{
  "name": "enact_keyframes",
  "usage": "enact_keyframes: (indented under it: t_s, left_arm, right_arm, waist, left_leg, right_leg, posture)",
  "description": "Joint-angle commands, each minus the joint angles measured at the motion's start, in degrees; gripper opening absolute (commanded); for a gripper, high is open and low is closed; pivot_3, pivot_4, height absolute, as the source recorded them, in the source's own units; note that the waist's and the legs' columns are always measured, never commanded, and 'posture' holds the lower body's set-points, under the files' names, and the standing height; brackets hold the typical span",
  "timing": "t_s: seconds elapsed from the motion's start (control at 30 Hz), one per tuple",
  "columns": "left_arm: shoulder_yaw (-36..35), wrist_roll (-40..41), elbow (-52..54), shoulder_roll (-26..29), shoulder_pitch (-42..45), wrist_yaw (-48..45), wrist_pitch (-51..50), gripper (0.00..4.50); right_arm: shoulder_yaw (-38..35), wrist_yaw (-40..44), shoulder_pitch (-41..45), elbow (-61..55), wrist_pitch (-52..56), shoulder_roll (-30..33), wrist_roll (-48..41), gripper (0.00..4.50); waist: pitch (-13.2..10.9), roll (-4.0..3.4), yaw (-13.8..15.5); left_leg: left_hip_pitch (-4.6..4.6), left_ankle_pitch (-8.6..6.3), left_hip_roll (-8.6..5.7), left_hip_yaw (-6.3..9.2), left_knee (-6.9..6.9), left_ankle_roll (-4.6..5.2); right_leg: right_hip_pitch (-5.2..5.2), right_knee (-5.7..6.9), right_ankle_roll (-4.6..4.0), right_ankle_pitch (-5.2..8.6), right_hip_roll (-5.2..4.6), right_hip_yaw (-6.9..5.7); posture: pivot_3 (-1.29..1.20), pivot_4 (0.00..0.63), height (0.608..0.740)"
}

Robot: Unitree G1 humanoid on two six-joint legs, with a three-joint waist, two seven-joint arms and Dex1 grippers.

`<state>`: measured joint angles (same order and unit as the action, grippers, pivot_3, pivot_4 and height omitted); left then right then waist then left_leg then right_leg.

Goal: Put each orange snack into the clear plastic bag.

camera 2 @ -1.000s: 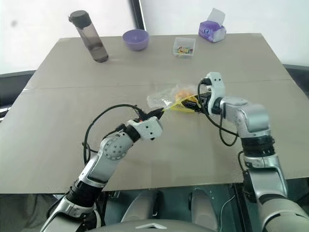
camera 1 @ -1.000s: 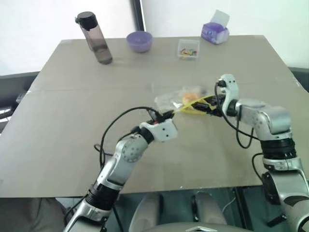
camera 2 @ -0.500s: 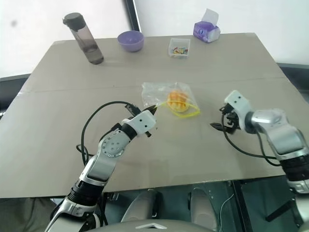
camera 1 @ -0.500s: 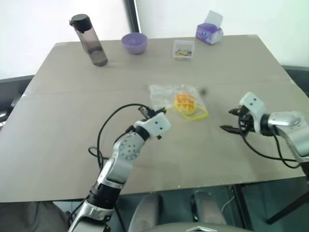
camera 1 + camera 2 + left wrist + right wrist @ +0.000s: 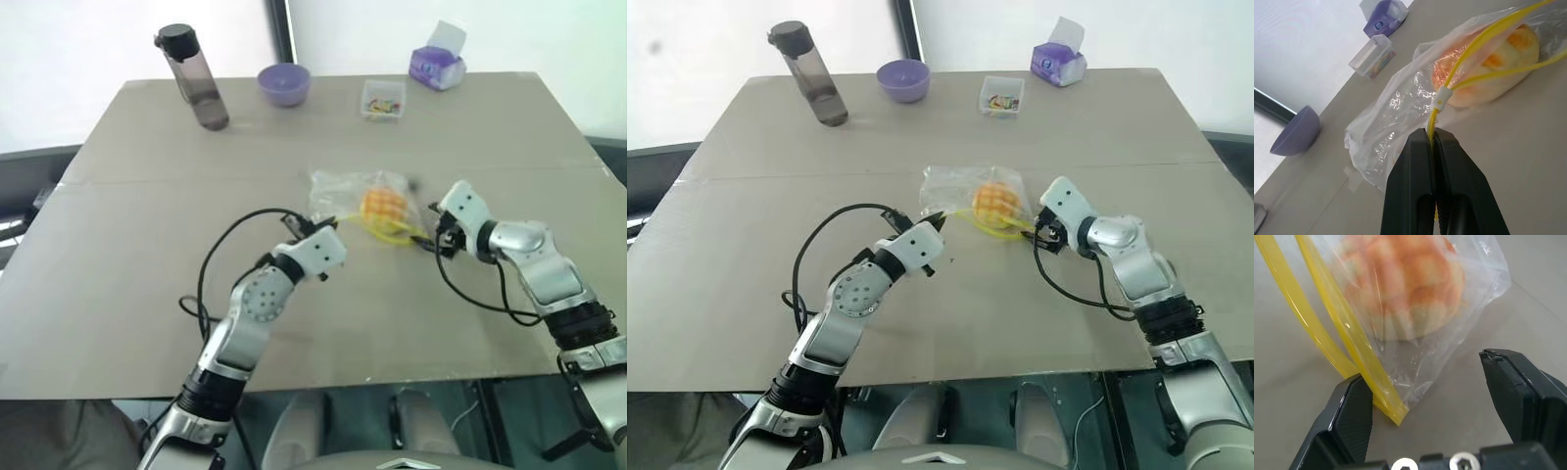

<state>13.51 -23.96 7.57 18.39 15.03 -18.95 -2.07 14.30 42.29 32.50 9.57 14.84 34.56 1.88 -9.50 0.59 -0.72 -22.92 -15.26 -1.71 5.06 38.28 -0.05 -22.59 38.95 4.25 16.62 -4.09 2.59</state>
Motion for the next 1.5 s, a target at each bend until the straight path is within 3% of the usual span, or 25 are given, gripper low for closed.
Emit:
enact_keyframes:
  t_s: [0.03,0.07,0.23,0.5,0.67,0.8,0.97,1.1,1.13,1.3,1.5]
  left_arm:
    - [-0.56,0.63,0.5,-0.15,0.79,0.85,0.59,0.0]
    - [-0.54,0.63,0.49,-0.15,0.81,0.87,0.59,0.0]
    - [-0.39,0.62,0.39,-0.21,1.0,0.88,0.73,0.0]
    - [-1.78,2.02,-0.34,-0.68,4.23,1.17,0.47,0.0]
    - [-3.22,3.19,0.36,-1.01,10.16,1.13,-0.55,0.0]
    - [-4.26,4.53,1.31,-1.32,18.48,-0.38,-2.7,0.0]
    - [-3.56,5.01,2.0,-1.16,19.65,-1.63,-4.2,0.0]
    - [-2.54,4.57,1.7,-0.26,17.68,-2.55,-3.8,0.0]
    - [-2.55,4.67,1.95,-0.15,17.48,-2.68,-3.83,0.0]
    - [-2.58,5.1,3.03,0.47,16.76,-3.41,-4.35,0.0]
    - [-2.63,5.29,3.83,1.35,16.72,-4.19,-4.48,0.0]
  right_arm:
    - [-0.78,0.49,0.42,-0.13,-2.36,-0.04,0.75,2.68]
    - [-0.91,0.44,0.36,-0.04,-2.46,-0.18,0.86,2.03]
    - [-1.72,0.66,-0.02,-0.18,-2.32,-0.39,0.94,0.05]
    - [-5.87,-0.79,2.2,-1.12,-1.76,-0.24,-0.35,0.05]
    - [-9.49,0.64,7.93,-3.74,2.29,2.53,-2.55,0.05]
    - [-10.64,5.92,13.98,-8.52,8.84,6.95,-5.31,0.05]
    - [-9.01,10.84,13.51,-12.51,12.9,10.04,-7.33,0.05]
    - [-9.1,14.3,11.46,-17.13,17.86,11.85,-10.22,1.17]
    - [-9.38,14.95,11.74,-18.41,18.96,12.04,-11.1,1.17]
    - [-9.77,15.36,16.25,-22.43,22.99,10.91,-14.57,1.17]
    - [-5.01,12.06,18.93,-24.77,19.41,2.68,-14.4,1.17]
  waist:
    - [0.0,0.0,-0.03]
    - [0.0,0.0,-0.08]
    - [0.0,0.0,-0.12]
    - [0.0,0.0,-0.06]
    - [-0.01,-0.01,-0.11]
    - [-0.03,0.0,-0.01]
    - [0.0,0.02,-0.13]
    - [-0.01,0.01,-0.08]
    - [-0.02,0.0,-0.07]
    - [-0.02,-0.01,-0.18]
    - [-0.02,0.0,-0.15]
  left_leg:
    - [0.0,0.0,0.0,0.0,0.0,0.0]
    - [0.0,0.0,0.0,0.01,0.0,0.0]
    - [0.01,0.0,0.01,0.0,0.0,0.0]
    - [0.01,0.0,0.0,0.01,0.0,0.0]
    - [-0.01,0.0,-0.01,0.01,0.02,0.0]
    - [-0.13,0.0,-0.01,0.04,0.0,0.0]
    - [-0.24,-0.01,-0.02,0.06,-0.02,0.01]
    - [-0.28,0.0,-0.02,0.05,-0.01,0.01]
    - [-0.3,0.0,-0.02,0.06,0.0,0.01]
    - [-0.28,0.0,-0.01,0.05,0.04,0.01]
    - [-0.28,0.0,0.0,0.08,0.04,0.0]
  right_leg:
    - [0.0,0.0,0.0,0.0,0.0,0.0]
    - [0.0,0.01,0.0,0.0,0.01,0.0]
    - [0.0,0.02,0.0,0.0,0.03,0.0]
    - [0.0,0.03,0.0,0.0,0.02,-0.01]
    - [-0.01,0.03,0.0,0.0,0.02,-0.01]
    - [-0.11,0.01,0.0,0.0,0.02,-0.05]
    - [-0.15,-0.1,0.0,0.0,0.01,-0.08]
    - [-0.21,-0.06,0.0,0.0,0.0,-0.07]
    - [-0.21,-0.06,0.0,0.0,0.01,-0.07]
    - [-0.23,0.01,0.0,0.0,0.02,-0.06]
    - [-0.23,0.0,0.0,0.0,0.02,-0.08]
  posture:
    - [0.0,0.15,0.74]
    - [0.0,0.15,0.74]
    - [0.0,0.15,0.74]
    - [0.0,0.15,0.74]
    - [0.0,0.15,0.74]
    - [0.0,0.15,0.74]
    - [0.0,0.15,0.74]
    - [0.0,0.15,0.74]
    - [0.0,0.15,0.74]
    - [0.0,0.15,0.74]
    - [0.0,0.15,0.74]
